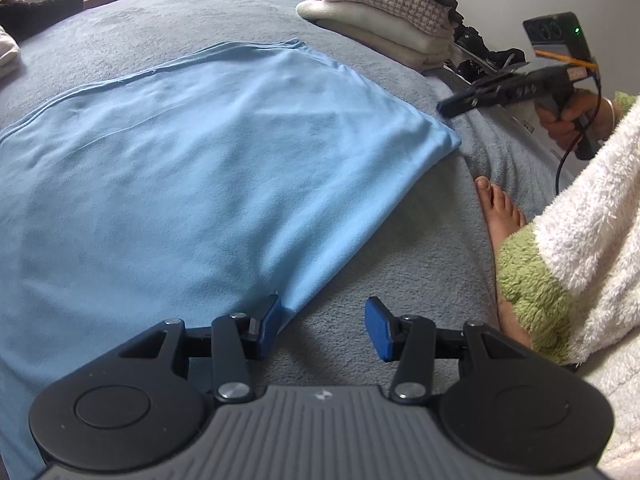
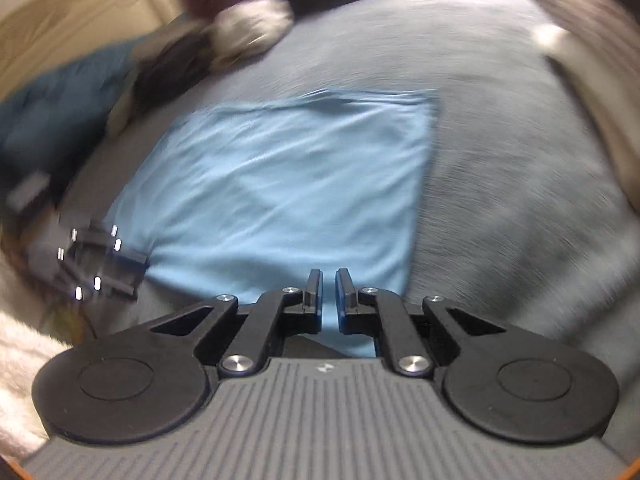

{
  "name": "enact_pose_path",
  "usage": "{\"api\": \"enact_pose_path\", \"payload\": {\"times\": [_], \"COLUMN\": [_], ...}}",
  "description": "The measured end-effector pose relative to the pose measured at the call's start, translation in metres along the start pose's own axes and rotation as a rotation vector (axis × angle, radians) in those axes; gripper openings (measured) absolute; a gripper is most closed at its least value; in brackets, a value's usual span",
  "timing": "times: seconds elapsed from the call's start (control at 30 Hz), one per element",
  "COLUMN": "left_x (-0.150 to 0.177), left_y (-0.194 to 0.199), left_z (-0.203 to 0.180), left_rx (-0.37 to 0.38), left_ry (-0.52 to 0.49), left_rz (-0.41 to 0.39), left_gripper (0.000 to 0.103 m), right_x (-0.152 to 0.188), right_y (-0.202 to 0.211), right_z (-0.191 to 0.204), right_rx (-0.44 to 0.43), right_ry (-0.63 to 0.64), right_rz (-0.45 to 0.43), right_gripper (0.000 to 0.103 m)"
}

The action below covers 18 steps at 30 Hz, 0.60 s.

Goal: Fold clothes

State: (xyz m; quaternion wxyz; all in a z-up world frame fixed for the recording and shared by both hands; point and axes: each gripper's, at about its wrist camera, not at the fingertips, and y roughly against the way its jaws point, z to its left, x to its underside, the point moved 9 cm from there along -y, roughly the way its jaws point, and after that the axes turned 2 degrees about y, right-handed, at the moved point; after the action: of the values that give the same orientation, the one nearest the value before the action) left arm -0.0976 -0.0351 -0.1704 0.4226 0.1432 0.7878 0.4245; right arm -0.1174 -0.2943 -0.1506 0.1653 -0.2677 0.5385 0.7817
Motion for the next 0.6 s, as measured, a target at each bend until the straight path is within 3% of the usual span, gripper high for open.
{"api": "enact_pose_path", "payload": {"times": [0.13, 0.2, 0.3, 0.47, 0.6], "left_x": [0.008, 0.013, 0.013, 0.008, 0.025], "left_y": [0.014, 0.027, 0.046, 0.045, 0.044], "left_z": [0.003, 0.008, 0.017, 0.04, 0.055], "left_rx": [-0.007, -0.022, -0.025, -0.067, -0.104], "left_ry": [0.034, 0.063, 0.106, 0.169, 0.206], "left_rz": [0.0, -0.01, -0.046, -0.079, -0.06], "left_gripper": [0.048, 0.048, 0.048, 0.046, 0.041], "right_x": [0.029, 0.038, 0.024, -0.016, -0.008], "right_y": [-0.026, -0.013, 0.005, -0.007, -0.054], "right_z": [-0.013, -0.02, -0.013, 0.04, 0.074], "right_rx": [0.109, 0.114, 0.156, 0.034, -0.038], "right_ry": [0.117, 0.118, 0.164, 0.232, 0.312], "right_rz": [0.191, 0.2, 0.19, 0.081, 0.143], "right_gripper": [0.005, 0.004, 0.006, 0.006, 0.006]}}
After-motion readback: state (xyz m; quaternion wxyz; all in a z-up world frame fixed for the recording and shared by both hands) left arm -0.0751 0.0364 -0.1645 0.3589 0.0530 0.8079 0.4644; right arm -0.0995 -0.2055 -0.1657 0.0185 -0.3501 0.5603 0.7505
